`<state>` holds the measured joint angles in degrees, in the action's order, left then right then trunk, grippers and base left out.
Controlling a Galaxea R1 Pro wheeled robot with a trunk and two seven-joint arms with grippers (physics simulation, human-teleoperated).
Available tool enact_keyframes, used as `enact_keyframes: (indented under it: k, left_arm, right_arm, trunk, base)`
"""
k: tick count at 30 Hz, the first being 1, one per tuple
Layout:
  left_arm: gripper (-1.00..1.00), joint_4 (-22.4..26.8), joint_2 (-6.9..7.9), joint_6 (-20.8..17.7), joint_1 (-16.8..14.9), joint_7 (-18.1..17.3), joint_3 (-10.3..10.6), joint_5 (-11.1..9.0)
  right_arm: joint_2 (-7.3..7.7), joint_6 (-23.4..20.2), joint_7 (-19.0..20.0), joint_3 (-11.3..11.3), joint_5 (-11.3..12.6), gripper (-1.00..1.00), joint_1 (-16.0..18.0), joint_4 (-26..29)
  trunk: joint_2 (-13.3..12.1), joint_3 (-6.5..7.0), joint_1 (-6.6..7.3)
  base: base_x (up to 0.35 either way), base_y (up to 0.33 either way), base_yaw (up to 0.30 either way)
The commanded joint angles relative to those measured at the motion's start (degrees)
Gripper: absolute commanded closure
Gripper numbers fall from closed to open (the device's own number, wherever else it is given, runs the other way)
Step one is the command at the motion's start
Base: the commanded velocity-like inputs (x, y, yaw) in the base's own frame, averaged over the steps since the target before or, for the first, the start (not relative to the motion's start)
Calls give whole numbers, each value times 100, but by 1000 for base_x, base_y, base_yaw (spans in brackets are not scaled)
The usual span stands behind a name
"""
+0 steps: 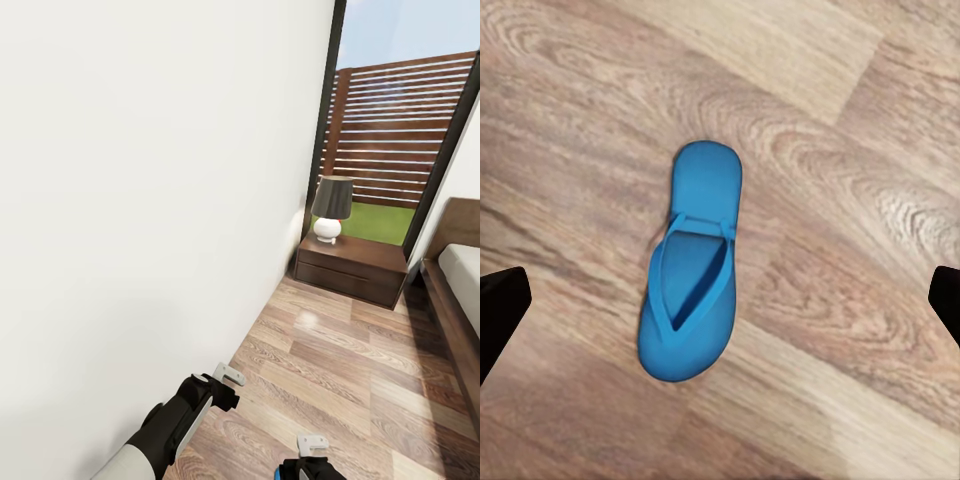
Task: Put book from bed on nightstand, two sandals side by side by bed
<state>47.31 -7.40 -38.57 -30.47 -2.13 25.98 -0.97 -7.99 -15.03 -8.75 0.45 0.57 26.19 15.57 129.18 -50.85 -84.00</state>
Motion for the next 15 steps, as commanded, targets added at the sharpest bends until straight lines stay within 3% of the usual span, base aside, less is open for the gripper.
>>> enact_keyframes:
  k: [1, 12, 15]
  left_arm:
    - [-100, 6, 1, -28, -3, -7, 4, -8]
    - [-100, 6, 1, -28, -3, -7, 4, -8]
    - [-100, 6, 1, -28, -4, -7, 4, -8]
  right_arm:
    - [-1, -35, -22, 4, 8, -100, 0, 15]
    - [-1, -49, -33, -12, 26, -100, 4, 82]
    - [-1, -65, -35, -14, 31, -100, 4, 128]
  trunk:
    - [2, -6, 1]
    - [2, -6, 1]
    - [123, -60, -65]
  base:
    - [0, 0, 0]
    - [0, 0, 0]
    - [0, 0, 0]
